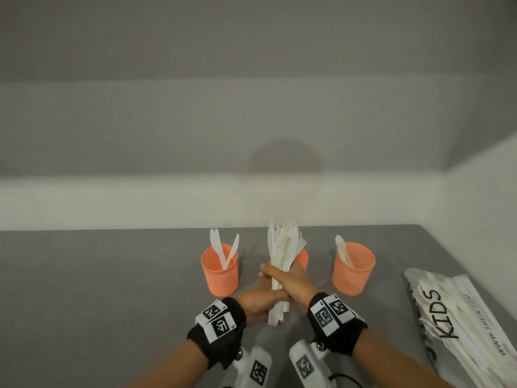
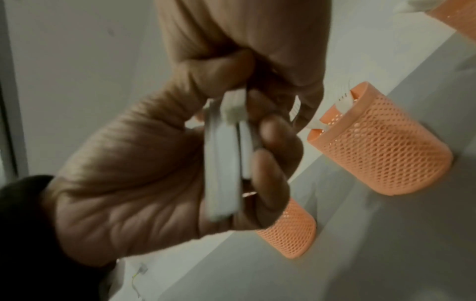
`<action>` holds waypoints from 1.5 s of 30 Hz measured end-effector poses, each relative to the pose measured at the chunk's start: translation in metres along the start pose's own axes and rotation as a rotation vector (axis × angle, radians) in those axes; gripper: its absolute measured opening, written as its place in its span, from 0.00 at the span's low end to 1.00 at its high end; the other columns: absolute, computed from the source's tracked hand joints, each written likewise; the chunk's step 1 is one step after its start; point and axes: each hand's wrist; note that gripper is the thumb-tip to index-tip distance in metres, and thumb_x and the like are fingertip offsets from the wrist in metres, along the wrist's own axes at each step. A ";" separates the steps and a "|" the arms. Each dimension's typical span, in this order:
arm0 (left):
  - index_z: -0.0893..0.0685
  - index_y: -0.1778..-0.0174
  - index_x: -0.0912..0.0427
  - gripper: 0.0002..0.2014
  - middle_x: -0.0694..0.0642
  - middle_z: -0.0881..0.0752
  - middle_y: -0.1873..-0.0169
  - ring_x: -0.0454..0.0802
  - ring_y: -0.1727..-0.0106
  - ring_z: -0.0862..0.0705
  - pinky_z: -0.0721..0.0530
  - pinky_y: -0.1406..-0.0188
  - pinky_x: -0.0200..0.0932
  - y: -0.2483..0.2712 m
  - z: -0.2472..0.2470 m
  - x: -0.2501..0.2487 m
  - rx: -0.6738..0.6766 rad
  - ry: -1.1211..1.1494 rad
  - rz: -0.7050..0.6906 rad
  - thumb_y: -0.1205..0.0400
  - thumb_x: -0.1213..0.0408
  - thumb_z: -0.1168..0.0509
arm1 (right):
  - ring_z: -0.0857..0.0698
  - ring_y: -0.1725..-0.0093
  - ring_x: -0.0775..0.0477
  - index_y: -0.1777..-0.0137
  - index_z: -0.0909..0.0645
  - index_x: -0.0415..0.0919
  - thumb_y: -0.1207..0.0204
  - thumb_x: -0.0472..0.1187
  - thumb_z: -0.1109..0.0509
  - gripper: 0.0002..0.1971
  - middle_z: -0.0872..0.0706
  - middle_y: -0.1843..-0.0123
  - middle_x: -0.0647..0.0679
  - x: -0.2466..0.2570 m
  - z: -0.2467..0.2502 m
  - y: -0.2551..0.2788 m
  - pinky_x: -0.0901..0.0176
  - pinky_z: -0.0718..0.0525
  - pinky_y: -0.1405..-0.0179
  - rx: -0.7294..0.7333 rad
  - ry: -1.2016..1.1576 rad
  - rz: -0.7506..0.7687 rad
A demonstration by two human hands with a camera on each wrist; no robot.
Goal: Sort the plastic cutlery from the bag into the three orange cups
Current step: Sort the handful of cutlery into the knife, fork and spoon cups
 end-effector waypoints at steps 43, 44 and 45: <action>0.27 0.60 0.60 0.11 0.57 0.13 0.70 0.44 0.78 0.17 0.21 0.79 0.33 -0.035 0.026 -0.054 -0.591 0.005 -0.305 0.16 0.57 0.40 | 0.24 0.82 0.55 0.53 0.23 0.43 0.31 0.46 0.28 0.11 0.24 0.74 0.49 -0.015 0.045 -0.010 0.65 0.23 0.81 0.265 -0.302 -0.284; 0.28 0.60 0.59 0.11 0.57 0.14 0.71 0.46 0.76 0.16 0.19 0.75 0.36 -0.034 0.030 -0.058 -0.657 0.081 -0.350 0.15 0.57 0.41 | 0.25 0.82 0.54 0.53 0.24 0.43 0.29 0.45 0.28 0.10 0.24 0.75 0.49 -0.015 0.045 -0.010 0.65 0.23 0.82 0.258 -0.302 -0.289; 0.30 0.60 0.58 0.11 0.57 0.16 0.72 0.47 0.75 0.16 0.17 0.71 0.40 -0.034 0.034 -0.063 -0.730 0.169 -0.395 0.15 0.58 0.43 | 0.25 0.83 0.55 0.54 0.24 0.43 0.28 0.43 0.28 0.08 0.24 0.76 0.50 -0.015 0.045 -0.010 0.65 0.24 0.82 0.251 -0.300 -0.295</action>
Point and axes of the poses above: each hand's wrist, its own y-axis away from the middle knuckle, its own z-axis out of the back of the hand, x = y × z
